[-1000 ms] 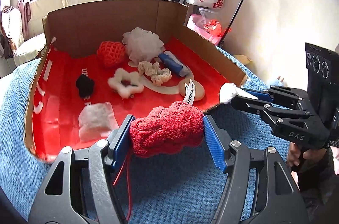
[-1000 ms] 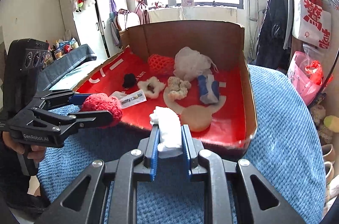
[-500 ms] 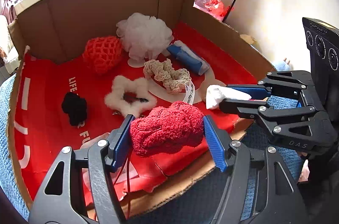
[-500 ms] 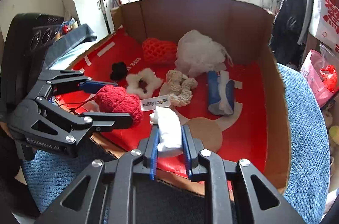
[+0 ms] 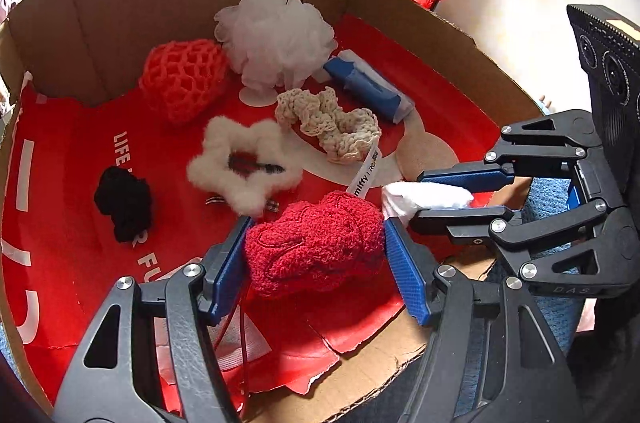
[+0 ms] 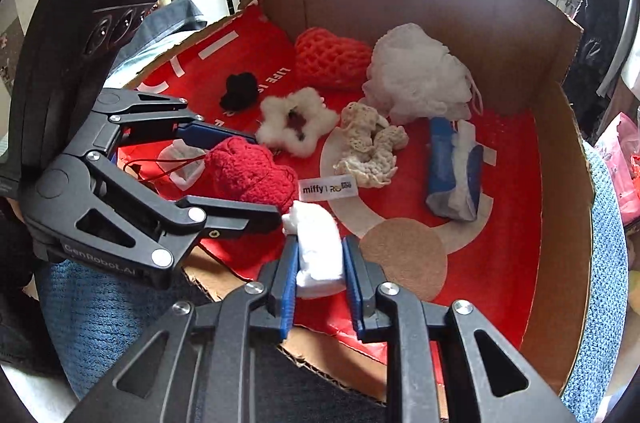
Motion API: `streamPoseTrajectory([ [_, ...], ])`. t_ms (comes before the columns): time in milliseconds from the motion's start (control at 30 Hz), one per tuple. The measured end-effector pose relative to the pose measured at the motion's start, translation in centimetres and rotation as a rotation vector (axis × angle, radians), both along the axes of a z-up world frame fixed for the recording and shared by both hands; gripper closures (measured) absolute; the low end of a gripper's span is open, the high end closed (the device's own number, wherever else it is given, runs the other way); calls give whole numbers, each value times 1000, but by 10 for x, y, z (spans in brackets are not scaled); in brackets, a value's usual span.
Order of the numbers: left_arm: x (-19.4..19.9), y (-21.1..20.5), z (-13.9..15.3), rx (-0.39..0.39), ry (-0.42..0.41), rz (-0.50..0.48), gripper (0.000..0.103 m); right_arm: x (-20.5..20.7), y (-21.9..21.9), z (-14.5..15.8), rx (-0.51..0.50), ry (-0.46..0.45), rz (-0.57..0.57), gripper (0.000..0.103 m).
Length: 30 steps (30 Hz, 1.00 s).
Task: Organize soft objects
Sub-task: 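Carry red knit ball with left tool while right tool carries cloth into box, then open both tools to release ball and cloth in the box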
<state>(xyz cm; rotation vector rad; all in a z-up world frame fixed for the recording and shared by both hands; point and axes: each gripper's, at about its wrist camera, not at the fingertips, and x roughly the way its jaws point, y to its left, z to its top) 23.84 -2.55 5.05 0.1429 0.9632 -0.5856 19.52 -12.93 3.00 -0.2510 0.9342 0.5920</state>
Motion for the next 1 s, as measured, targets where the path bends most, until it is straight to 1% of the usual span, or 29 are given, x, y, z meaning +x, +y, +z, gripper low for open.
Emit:
streamPoseTrajectory([
  [200,1,-2,-1,8,-7,-4,38,3,2,-2,6,23,7,79],
  [467,-2,-4,1,17,-15,-9,36,4,-1,-2,14,39,12,74],
  [600,-3,-3,2,16,-20,-7,36,5,-4,-1,21,43,5,65],
  [733,-4,0,8,4,-31,-1,36,4,-6,0,26,38,4,62],
  [767,-4,1,9,1,-33,2,33,4,-7,1,29,35,2,61],
  [833,-4,4,13,-7,-41,10,30,2,-10,4,39,28,-5,55],
  [967,-7,11,21,-32,-54,30,30,0,-16,14,70,9,-33,51],
  [1000,-8,13,23,-38,-57,37,30,-1,-19,17,81,-1,-46,48],
])
